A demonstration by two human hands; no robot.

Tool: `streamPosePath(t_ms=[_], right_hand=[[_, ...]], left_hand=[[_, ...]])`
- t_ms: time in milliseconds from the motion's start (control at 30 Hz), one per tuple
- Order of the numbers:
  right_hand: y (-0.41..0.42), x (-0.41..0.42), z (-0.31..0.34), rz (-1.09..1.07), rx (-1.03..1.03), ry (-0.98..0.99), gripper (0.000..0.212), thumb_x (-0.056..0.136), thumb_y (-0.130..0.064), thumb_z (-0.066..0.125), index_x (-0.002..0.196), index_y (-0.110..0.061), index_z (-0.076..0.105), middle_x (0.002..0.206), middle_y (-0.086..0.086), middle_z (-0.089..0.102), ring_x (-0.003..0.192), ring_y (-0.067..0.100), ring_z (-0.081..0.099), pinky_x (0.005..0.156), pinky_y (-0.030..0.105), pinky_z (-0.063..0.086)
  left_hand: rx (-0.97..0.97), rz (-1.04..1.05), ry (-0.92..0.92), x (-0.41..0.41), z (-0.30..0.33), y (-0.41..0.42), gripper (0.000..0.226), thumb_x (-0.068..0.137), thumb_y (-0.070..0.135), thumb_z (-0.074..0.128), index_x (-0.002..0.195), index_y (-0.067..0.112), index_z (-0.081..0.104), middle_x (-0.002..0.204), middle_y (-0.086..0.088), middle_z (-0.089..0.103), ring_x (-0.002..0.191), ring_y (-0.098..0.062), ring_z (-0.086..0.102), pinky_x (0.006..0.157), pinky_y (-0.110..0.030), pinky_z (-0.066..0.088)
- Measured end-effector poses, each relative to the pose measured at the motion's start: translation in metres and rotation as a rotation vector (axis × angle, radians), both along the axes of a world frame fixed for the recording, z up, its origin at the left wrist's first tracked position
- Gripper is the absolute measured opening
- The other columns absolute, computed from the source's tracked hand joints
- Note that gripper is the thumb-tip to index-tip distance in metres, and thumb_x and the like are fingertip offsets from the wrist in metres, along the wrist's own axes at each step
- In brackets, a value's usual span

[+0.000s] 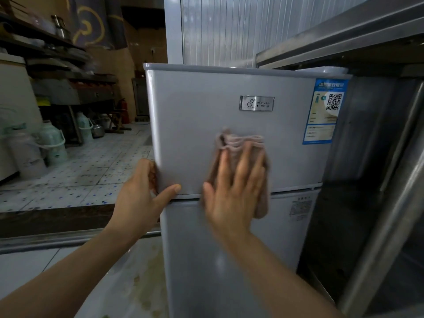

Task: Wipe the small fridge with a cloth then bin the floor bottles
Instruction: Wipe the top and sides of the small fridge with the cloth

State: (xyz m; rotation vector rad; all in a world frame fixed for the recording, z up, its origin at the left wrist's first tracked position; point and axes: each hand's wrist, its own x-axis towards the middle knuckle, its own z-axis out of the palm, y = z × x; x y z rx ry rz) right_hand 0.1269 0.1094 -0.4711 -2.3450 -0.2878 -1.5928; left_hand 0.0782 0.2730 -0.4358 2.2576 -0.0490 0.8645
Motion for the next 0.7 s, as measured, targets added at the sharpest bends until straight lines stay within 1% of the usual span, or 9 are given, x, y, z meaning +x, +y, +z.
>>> streamPosePath(t_ms=[67, 167, 233, 300, 400, 433, 500, 600, 700], right_hand=[[0.01, -0.002, 0.001, 0.058, -0.087, -0.011, 0.077, 0.086, -0.047, 0.048, 0.151, -0.018, 0.017, 0.157, 0.016, 0.008, 0.143, 0.044, 0.008, 0.117, 0.052, 0.008], [-0.035, 0.008, 0.001, 0.042, -0.192, -0.022, 0.073, 0.086, -0.049, 0.046, 0.149, -0.021, 0.023, 0.158, 0.012, 0.01, 0.142, 0.041, 0.011, 0.116, 0.053, 0.01], [-0.073, 0.014, 0.003, -0.04, -0.069, 0.024, 0.071, 0.088, -0.048, 0.043, 0.149, -0.016, 0.024, 0.157, 0.018, 0.008, 0.142, 0.044, 0.012, 0.114, 0.058, 0.016], [-0.088, 0.016, 0.007, -0.101, 0.118, 0.096, 0.071, 0.093, -0.046, 0.036, 0.151, -0.011, 0.017, 0.157, 0.024, 0.004, 0.144, 0.043, 0.006, 0.114, 0.059, 0.016], [-0.061, 0.013, 0.01, -0.108, 0.24, 0.083, 0.07, 0.094, -0.043, 0.032, 0.152, -0.009, 0.012, 0.156, 0.026, 0.003, 0.144, 0.043, 0.003, 0.116, 0.059, 0.012], [-0.045, 0.01, 0.011, -0.085, 0.197, 0.058, 0.071, 0.093, -0.043, 0.034, 0.152, -0.011, 0.011, 0.157, 0.025, 0.003, 0.143, 0.044, 0.003, 0.116, 0.058, 0.01], [-0.011, 0.001, 0.009, -0.021, -0.015, 0.011, 0.073, 0.09, -0.045, 0.04, 0.151, -0.016, 0.013, 0.157, 0.018, 0.002, 0.143, 0.045, 0.005, 0.116, 0.055, 0.006], [0.017, -0.009, 0.009, 0.081, -0.276, -0.027, 0.071, 0.087, -0.047, 0.043, 0.149, -0.023, 0.018, 0.157, 0.009, 0.006, 0.143, 0.042, 0.005, 0.116, 0.053, 0.005], [-0.007, -0.002, 0.029, 0.081, -0.375, -0.082, 0.065, 0.087, -0.043, 0.041, 0.148, -0.027, 0.023, 0.157, 0.005, 0.011, 0.144, 0.038, 0.008, 0.115, 0.054, 0.008]], left_hand=[[0.012, -0.008, 0.02, -0.002, 0.003, 0.001, 0.036, 0.076, 0.037, 0.071, 0.092, 0.025, 0.042, 0.079, 0.012, 0.053, 0.07, -0.003, 0.052, 0.052, -0.02, 0.034], [0.024, -0.028, 0.04, -0.003, 0.005, 0.004, 0.035, 0.076, 0.038, 0.071, 0.091, 0.027, 0.042, 0.08, 0.014, 0.053, 0.072, -0.002, 0.053, 0.053, -0.018, 0.034], [0.018, -0.033, 0.044, -0.003, 0.006, 0.005, 0.034, 0.077, 0.037, 0.071, 0.091, 0.027, 0.041, 0.081, 0.015, 0.053, 0.073, -0.001, 0.053, 0.053, -0.018, 0.036], [-0.009, -0.045, 0.038, -0.002, 0.005, 0.005, 0.034, 0.077, 0.035, 0.071, 0.094, 0.024, 0.043, 0.082, 0.012, 0.055, 0.075, -0.004, 0.054, 0.057, -0.023, 0.044], [-0.045, -0.078, 0.034, -0.002, 0.004, 0.004, 0.035, 0.078, 0.035, 0.071, 0.097, 0.024, 0.044, 0.083, 0.013, 0.056, 0.076, -0.003, 0.055, 0.062, -0.026, 0.048], [-0.039, -0.087, 0.032, -0.003, 0.004, 0.003, 0.035, 0.078, 0.036, 0.07, 0.098, 0.025, 0.043, 0.083, 0.015, 0.055, 0.076, -0.001, 0.054, 0.061, -0.024, 0.046], [-0.02, -0.112, 0.041, -0.004, 0.005, 0.006, 0.035, 0.079, 0.036, 0.069, 0.098, 0.027, 0.041, 0.084, 0.018, 0.053, 0.077, 0.001, 0.053, 0.062, -0.021, 0.044], [-0.035, -0.194, 0.124, -0.011, 0.004, 0.019, 0.031, 0.081, 0.029, 0.068, 0.103, 0.029, 0.046, 0.094, 0.016, 0.056, 0.084, 0.002, 0.056, 0.071, -0.018, 0.048], [-0.055, -0.315, 0.221, -0.024, -0.002, 0.036, 0.049, 0.082, 0.014, 0.066, 0.121, 0.037, 0.048, 0.11, 0.022, 0.056, 0.092, 0.006, 0.059, 0.079, -0.021, 0.053]])
